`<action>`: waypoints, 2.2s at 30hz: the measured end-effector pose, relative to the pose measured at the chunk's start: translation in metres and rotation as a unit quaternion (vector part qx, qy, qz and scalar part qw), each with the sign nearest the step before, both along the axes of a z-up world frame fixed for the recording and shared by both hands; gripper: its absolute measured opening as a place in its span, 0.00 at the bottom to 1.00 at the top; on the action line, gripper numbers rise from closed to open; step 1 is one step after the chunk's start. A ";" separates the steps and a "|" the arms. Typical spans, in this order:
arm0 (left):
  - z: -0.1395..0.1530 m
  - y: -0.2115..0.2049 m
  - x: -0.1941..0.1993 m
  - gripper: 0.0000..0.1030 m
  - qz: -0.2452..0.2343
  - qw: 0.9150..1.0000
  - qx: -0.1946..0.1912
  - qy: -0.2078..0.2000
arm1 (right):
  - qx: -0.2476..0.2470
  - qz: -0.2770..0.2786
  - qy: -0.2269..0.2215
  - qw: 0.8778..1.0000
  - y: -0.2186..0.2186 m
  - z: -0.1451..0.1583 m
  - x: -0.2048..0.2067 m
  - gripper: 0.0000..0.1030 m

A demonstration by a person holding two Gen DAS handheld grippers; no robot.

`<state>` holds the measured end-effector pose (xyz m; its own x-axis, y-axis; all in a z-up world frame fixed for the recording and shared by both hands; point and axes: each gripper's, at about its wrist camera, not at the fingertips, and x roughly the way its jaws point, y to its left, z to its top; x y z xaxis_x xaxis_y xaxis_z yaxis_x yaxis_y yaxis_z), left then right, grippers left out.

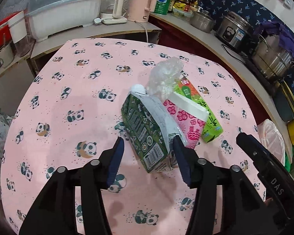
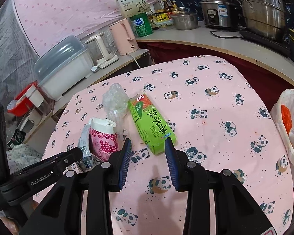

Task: Collect trash
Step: 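Grasp the grey milk carton with the left tool while the right grasps the pink paper cup, then carry the grey carton and pink paper cup over the bin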

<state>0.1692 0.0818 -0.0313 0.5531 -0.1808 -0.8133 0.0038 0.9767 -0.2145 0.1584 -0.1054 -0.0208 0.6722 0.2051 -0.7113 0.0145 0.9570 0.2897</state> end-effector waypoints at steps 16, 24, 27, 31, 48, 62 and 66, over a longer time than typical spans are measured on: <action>-0.005 -0.006 -0.014 0.73 -0.016 1.000 -0.011 -0.001 | 0.000 0.010 0.003 1.000 0.012 -0.002 -0.003 0.34; -0.036 -0.019 -0.002 0.72 -0.022 0.999 0.021 0.022 | 0.002 -0.001 0.016 1.000 -0.002 -0.014 -0.008 0.34; -0.039 -0.016 0.004 0.61 -0.020 0.999 0.016 0.026 | 0.009 -0.005 0.022 1.000 -0.006 -0.019 -0.009 0.34; -0.040 -0.006 0.003 0.45 -0.016 0.999 0.001 0.029 | 0.013 0.004 0.024 1.000 -0.002 -0.023 -0.010 0.36; -0.031 0.020 0.007 0.27 0.016 1.000 -0.001 0.020 | 0.045 0.033 0.059 0.997 0.019 -0.059 0.017 0.59; -0.033 0.024 0.011 0.25 0.014 1.000 -0.011 0.022 | 0.068 0.052 0.043 0.995 0.033 -0.055 0.019 0.44; -0.022 0.015 0.007 0.24 0.003 1.000 -0.014 0.011 | 0.060 0.053 0.020 0.997 0.034 -0.038 0.015 0.42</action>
<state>0.1766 0.0970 -0.0532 0.5369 -0.2002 -0.8195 -0.0064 0.9704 -0.2412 0.1732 -0.0718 -0.0589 0.6134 0.3589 -0.7036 -0.0707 0.9122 0.4036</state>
